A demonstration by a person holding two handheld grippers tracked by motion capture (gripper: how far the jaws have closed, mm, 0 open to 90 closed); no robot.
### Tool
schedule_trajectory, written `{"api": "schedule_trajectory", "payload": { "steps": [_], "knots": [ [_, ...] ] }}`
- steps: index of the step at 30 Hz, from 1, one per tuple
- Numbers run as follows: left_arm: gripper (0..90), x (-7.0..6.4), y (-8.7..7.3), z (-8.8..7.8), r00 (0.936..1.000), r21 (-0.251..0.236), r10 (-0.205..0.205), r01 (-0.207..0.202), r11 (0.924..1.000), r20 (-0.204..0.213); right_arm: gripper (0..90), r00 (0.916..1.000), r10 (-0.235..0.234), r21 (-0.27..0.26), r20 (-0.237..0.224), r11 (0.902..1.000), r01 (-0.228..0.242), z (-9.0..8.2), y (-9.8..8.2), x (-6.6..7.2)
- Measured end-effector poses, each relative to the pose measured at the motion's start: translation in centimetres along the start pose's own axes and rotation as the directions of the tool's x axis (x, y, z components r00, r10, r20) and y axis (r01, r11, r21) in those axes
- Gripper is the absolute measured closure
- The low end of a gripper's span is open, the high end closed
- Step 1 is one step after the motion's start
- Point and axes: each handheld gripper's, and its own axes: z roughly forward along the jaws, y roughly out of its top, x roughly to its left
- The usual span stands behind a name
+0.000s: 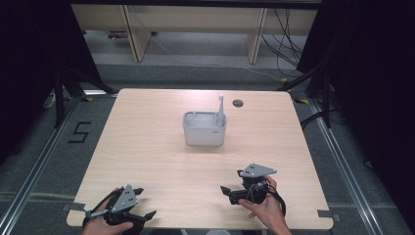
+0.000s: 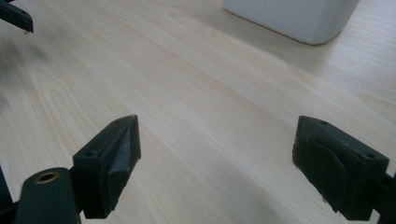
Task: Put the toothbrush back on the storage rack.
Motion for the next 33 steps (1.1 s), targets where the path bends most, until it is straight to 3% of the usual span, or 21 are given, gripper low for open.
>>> {"api": "schedule_trajectory", "payload": {
  "steps": [2, 3, 4, 8, 10, 14, 16, 18, 19, 22, 24, 25, 27, 29, 31, 33],
  "knots": [
    [14.7, 0.0, 0.0, 0.0, 1.0, -0.001, 0.0, 0.0, 1.0, 0.001, 16.2, 0.9997, 0.022, 0.007, -0.007, 0.9997, -0.022, -0.2, -0.3, 0.2],
    [14.7, 0.0, 0.0, 0.0, 1.0, -0.002, 0.001, -0.001, 1.0, -0.001, 16.2, 1.0, -0.004, 0.001, 0.004, 1.0, 0.004, -0.2, -0.4, 0.1],
    [14.7, 0.0, 0.0, 0.0, 1.0, -0.002, 0.001, -0.001, 1.0, -0.001, 16.2, 0.9997, 0.026, 0.008, 0.001, 0.9996, -0.026, -0.3, -0.6, 0.3],
    [14.7, 0.0, 0.0, 0.0, 1.0, -0.001, 0.002, -0.002, 1.0, 0.0, 16.2, 1.0, 0.002, 0.031, -0.001, 0.9995, -0.002, -0.6, -1.0, 0.3],
    [14.7, 0.0, 0.0, 0.0, 1.0, -0.001, 0.001, -0.001, 1.0, -0.001, 16.2, 0.9994, 0.033, 0.039, 0.006, 0.9987, -0.033, -0.8, -1.3, 0.4],
    [14.7, -0.1, 0.0, 0.0, 1.0, -0.001, -0.003, 0.003, 1.0, 0.001, 16.2, 0.9996, 0.018, 0.054, 0.022, 0.9984, -0.02, -1.1, -1.6, 0.4],
    [14.7, 0.0, 0.0, 0.0, 1.0, -0.001, 0.001, -0.001, 1.0, -0.001, 16.2, 0.999, 0.032, 0.063, 0.03, 0.9974, -0.034, -1.2, -1.8, 0.5],
    [14.7, 0.0, 0.0, 0.0, 1.0, -0.002, 0.001, -0.001, 1.0, -0.001, 16.2, 0.9995, 0.008, 0.055, 0.032, 0.9985, -0.01, -1.2, -1.9, 0.3],
    [14.7, 0.0, 0.0, 0.0, 1.0, -0.001, 0.003, -0.003, 1.0, 0.0, 16.2, 0.999, 0.029, 0.063, 0.033, 0.9975, -0.031, -1.3, -2.0, 0.4],
    [14.7, 0.0, 0.0, 0.0, 1.0, 0.0, 0.003, -0.003, 1.0, -0.001, 16.1, 0.9994, 0.02, 0.073, 0.028, 0.9971, -0.022, -1.4, -2.3, 0.4],
    [14.7, -0.1, 0.0, 0.1, 1.0, -0.007, -0.003, 0.003, 1.0, 0.0, 16.2, 0.9989, 0.038, 0.08, 0.027, 0.996, -0.04, -1.5, -2.4, 0.4],
    [14.7, 0.0, 0.0, 0.0, 1.0, -0.007, 0.005, -0.005, 1.0, 0.002, 16.2, 0.9988, 0.012, 0.087, 0.046, 0.9961, -0.016, -1.6, -2.6, 0.4],
    [14.7, 0.0, 0.0, 0.0, 1.0, -0.007, 0.005, -0.005, 1.0, 0.001, 16.2, 0.9984, 0.023, 0.09, 0.051, 0.9956, -0.027, -1.6, -2.6, 0.5],
    [14.7, 0.0, 0.0, 0.0, 1.0, -0.005, 0.005, -0.005, 1.0, 0.0, 16.2, 0.9987, -0.004, 0.093, 0.051, 0.9957, 0.0, -1.7, -2.7, 0.5],
    [14.7, 0.0, 0.0, 0.1, 1.0, -0.005, 0.006, -0.006, 1.0, 0.006, 16.2, 0.9987, 0.02, 0.105, 0.047, 0.9941, -0.025, -1.8, -2.8, 0.6],
    [14.7, 0.0, 0.0, 0.0, 1.0, -0.005, 0.006, -0.006, 1.0, 0.001, 16.2, 0.9985, -0.012, 0.086, 0.053, 0.9962, 0.007, -1.6, -2.9, 0.5]
  ]
}}
